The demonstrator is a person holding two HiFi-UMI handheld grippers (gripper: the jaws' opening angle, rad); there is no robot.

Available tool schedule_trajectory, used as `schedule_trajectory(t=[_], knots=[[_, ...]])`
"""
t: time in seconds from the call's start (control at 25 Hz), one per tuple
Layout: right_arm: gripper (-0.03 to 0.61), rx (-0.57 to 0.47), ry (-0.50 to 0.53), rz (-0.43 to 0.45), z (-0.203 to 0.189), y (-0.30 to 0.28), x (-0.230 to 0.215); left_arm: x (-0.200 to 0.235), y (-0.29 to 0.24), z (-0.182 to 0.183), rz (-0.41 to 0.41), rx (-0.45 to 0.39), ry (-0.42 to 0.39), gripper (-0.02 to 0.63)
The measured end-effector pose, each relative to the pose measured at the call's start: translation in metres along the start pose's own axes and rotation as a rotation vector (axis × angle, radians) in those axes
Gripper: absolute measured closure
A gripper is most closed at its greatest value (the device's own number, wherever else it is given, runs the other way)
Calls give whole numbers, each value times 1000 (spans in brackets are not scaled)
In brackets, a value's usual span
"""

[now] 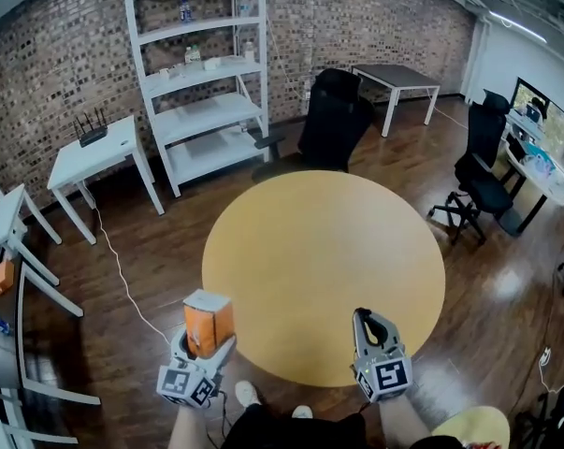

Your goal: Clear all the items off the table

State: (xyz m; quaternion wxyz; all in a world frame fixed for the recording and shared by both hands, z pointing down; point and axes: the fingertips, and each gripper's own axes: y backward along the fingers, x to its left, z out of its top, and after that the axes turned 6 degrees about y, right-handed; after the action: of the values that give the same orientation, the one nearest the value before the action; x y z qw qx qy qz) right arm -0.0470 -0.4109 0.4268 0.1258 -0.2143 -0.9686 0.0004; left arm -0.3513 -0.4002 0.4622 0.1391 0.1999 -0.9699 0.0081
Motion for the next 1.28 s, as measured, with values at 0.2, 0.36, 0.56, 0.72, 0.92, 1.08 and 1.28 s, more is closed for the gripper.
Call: schedule_trajectory(t=[0.2, 0.36, 0.56, 0.72, 0.92, 1.08, 1.28], knots=[[574, 27, -27, -52, -9, -57, -9, 43, -71, -3, -55, 50, -19, 175], [574, 35, -130, -168, -12, -84, -25, 72, -128, -12, -102, 113, -9, 175], [574, 69, -156, -254, -22, -106, -29, 94, -192, -25, -154, 211, -25, 173], [574, 91, -180, -289, -36, -110, -37, 92, -224, -40, -203, 266, -32, 173], [574, 109, -210, -324, -51, -111, -48, 93, -250, -71, -223, 361, -2, 173], [574, 157, -257, -331, -73, -112, -53, 99, -271, -110, -190, 487, -13, 173], [574, 240, -333, -287, -105, -118, -43, 101, -286, -161, -155, 645, -33, 173]])
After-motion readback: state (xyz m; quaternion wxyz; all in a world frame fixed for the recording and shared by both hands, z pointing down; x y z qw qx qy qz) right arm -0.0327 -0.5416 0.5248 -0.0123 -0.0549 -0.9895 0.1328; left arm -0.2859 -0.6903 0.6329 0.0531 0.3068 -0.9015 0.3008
